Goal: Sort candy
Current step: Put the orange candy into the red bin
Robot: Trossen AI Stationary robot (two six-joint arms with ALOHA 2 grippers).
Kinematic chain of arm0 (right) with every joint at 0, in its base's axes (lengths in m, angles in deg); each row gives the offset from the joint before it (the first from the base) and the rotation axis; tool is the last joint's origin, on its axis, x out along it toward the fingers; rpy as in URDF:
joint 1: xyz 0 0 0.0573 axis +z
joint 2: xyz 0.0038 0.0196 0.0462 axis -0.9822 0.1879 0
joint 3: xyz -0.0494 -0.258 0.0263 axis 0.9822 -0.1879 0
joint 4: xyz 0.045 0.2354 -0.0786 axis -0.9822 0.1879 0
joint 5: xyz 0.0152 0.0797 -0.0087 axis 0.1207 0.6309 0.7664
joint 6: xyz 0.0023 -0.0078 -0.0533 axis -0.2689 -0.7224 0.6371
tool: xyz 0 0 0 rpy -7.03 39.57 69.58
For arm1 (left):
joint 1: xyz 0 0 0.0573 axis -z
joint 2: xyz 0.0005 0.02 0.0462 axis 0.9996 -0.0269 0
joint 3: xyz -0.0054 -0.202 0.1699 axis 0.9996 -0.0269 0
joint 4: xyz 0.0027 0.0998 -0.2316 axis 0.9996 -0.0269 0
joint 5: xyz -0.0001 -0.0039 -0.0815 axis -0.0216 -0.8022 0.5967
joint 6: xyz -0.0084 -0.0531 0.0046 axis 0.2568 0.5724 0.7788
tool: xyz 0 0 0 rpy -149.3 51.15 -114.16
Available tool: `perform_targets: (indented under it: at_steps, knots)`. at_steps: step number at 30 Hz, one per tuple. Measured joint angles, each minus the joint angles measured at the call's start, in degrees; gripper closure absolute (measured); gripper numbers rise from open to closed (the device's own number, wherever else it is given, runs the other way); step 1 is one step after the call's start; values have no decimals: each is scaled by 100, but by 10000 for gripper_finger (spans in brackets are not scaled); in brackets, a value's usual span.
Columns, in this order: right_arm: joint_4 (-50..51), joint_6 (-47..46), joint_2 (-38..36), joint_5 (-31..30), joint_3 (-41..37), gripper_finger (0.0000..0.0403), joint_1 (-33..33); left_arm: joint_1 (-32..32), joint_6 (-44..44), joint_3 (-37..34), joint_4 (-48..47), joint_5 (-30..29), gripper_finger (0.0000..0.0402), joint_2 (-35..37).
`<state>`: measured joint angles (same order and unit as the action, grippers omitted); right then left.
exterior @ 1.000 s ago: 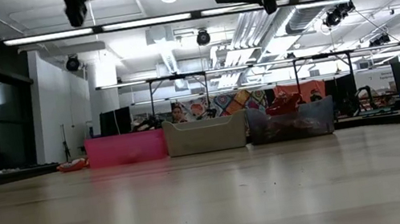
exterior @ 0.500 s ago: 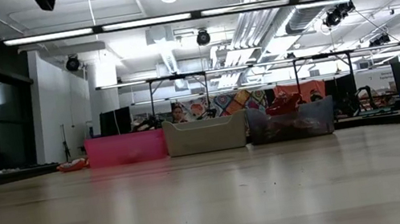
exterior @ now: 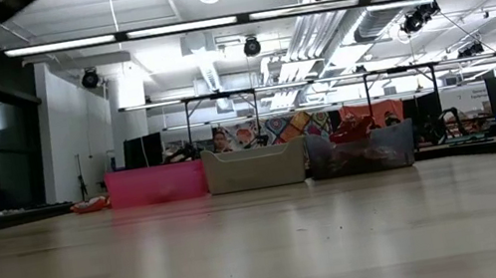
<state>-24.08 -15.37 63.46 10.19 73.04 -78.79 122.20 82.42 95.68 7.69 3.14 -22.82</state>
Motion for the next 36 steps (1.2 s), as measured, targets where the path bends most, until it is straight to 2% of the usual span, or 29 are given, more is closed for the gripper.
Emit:
perform_targets:
  at_steps: [3, 5, 8, 11, 14, 18, 25, 29, 33, 34, 36]
  knots:
    - [85, -1, 0, -98, 0, 178, 0, 619, 355, 69, -291, 748, 216, -566]
    - [175, 0, 0, -128, 0, 178, 0, 1100, 351, 69, -288, 893, 216, -957]
    - [329, 1, 0, -134, 0, 178, 0, 1719, 111, 69, -399, 857, 216, -1533]
    - [460, 0, 0, -134, 0, 178, 0, 2116, -37, 69, -638, 516, 216, -2025]
    - [562, 0, 0, -136, 0, 178, 0, 2362, -75, 67, -864, 435, 216, -2485]
    - [697, 0, 0, -147, 0, 178, 0, 2515, -381, 67, -786, 619, 216, -2971]
    - [807, -1, 0, -171, 0, 178, 0, 2515, -143, -236, -284, 849, 222, -3357]
    - [849, 0, 0, -295, 0, 178, 0, 2453, 6, -390, -257, 933, 273, -3287]
    - [854, -2, 0, -324, 0, 178, 0, 2236, -150, -386, -286, 892, 372, -2871]
    - [854, -2, 0, -326, 0, 178, 0, 2150, -175, -383, -294, 878, 384, -2684]
    - [854, -2, 0, -326, 0, 178, 0, 1933, -190, -383, -342, 718, 384, -2258]
